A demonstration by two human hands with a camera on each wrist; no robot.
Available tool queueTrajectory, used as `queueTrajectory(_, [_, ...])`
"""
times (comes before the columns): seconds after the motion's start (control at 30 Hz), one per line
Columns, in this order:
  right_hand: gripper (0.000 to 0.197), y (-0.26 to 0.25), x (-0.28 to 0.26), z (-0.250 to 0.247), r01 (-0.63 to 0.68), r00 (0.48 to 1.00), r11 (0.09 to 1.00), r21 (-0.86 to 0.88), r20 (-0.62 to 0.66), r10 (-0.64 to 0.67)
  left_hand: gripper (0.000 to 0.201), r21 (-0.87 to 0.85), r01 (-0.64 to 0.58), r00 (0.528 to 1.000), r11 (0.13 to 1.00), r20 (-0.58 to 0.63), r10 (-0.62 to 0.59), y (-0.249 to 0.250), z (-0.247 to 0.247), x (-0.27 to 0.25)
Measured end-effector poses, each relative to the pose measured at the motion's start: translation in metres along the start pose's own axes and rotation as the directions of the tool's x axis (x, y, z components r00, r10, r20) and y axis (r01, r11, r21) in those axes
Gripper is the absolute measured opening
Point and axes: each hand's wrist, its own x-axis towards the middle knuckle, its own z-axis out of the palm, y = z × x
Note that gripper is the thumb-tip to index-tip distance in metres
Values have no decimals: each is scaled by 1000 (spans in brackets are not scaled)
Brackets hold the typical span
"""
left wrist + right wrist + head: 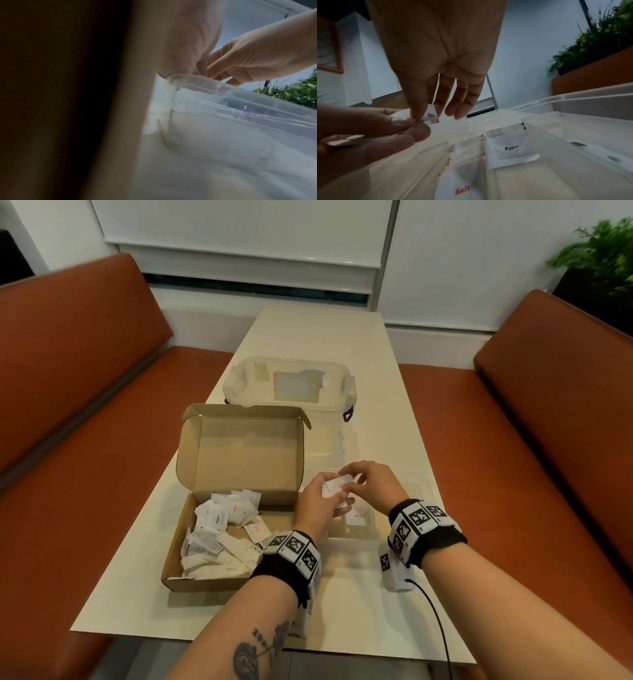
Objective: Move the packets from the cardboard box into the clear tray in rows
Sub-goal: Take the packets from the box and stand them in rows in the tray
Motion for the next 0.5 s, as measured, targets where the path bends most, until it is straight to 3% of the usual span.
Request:
queueTrajectory(0.23, [10, 17, -4, -10, -127, 985, 989, 76, -110, 135, 37, -42, -5, 997, 999, -84, 2, -1, 0, 2])
queueTrajectory(0.37, [12, 29, -9, -8, -242, 968, 966, -96, 44, 247, 43, -50, -19, 994, 999, -113, 14, -2, 2, 3])
queueTrajectory(0.5, [13, 32, -14, 5, -234, 959, 956, -177, 119, 257, 45, -47, -30, 992, 998, -121, 24, -2, 3, 5])
